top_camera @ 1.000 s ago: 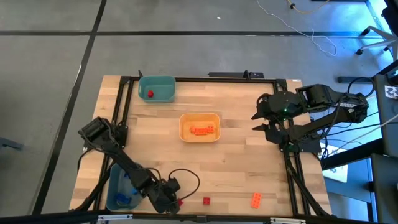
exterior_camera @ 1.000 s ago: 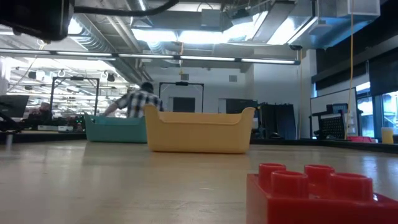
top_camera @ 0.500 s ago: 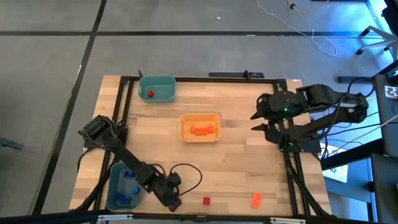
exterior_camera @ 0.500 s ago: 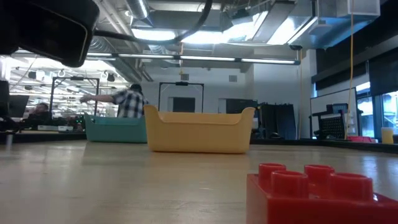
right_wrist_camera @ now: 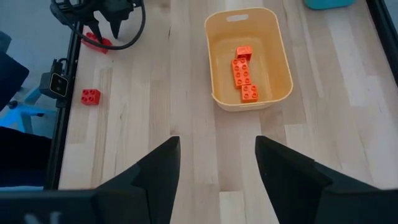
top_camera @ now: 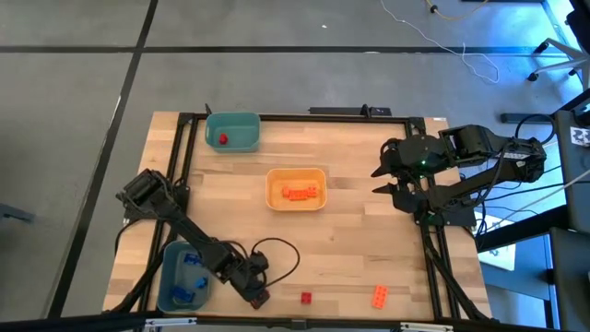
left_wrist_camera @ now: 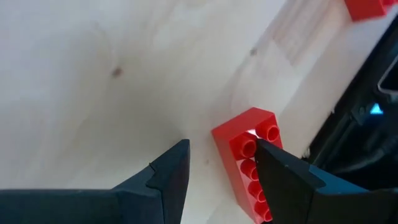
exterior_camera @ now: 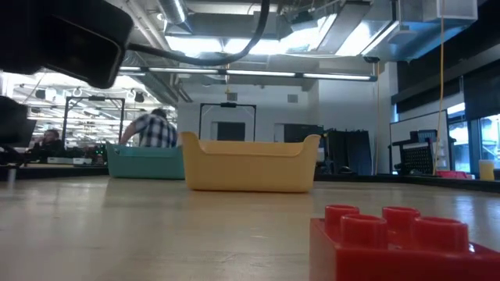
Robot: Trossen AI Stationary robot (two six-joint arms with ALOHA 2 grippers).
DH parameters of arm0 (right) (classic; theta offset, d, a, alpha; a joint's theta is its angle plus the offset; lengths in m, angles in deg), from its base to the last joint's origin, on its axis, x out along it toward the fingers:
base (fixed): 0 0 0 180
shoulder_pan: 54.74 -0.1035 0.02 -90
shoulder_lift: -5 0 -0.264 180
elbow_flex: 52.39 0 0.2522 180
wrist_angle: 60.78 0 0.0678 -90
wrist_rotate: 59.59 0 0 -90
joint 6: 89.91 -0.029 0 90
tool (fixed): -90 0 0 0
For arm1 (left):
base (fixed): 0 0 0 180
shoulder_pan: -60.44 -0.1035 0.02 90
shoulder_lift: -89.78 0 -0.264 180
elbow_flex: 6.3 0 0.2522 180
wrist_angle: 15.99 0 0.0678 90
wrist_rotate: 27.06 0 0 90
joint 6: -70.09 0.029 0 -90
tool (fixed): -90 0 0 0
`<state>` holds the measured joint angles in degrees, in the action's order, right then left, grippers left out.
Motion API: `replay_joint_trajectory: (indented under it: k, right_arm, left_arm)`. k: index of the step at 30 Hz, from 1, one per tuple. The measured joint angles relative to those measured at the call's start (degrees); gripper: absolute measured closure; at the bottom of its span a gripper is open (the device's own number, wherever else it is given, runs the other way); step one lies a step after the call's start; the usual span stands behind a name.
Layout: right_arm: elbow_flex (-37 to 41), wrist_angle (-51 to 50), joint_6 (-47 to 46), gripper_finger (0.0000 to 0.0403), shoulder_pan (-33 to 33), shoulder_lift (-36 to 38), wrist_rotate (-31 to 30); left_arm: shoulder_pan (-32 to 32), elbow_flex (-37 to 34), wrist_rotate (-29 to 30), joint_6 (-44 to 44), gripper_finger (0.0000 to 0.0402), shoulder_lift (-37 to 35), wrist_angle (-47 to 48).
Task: Sort & place blocks by color
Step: Put the left red 8 stud game piece into the green bin
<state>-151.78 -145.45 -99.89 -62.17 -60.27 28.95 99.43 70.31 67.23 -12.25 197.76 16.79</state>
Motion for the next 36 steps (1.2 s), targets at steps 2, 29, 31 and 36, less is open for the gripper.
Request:
replay_joint_trajectory:
  k: [2,29,31,36]
  right_arm:
    - [0.0,0.0,0.0,0.0194,0.0,0.0,0.0]
    - [0.0,0.8,0.1,0.0194,0.0,0.0,0.0]
    - [0.0,0.8,0.1,0.0194,0.0,0.0,0.0]
    - [0.0,0.8,0.2,0.0194,0.0,0.0,0.0]
  left_arm:
    - [-0.5,0.0,0.2,-0.1,0.023,0.0,1.0]
    - [-9.8,-0.5,5.8,-2.7,0.0231,-10.8,23.5]
    - [-9.7,-0.1,5.6,-2.9,0.0231,-11.6,23.1]
    - [-9.8,2.5,5.4,0.6,0.0231,-12.1,24.0]
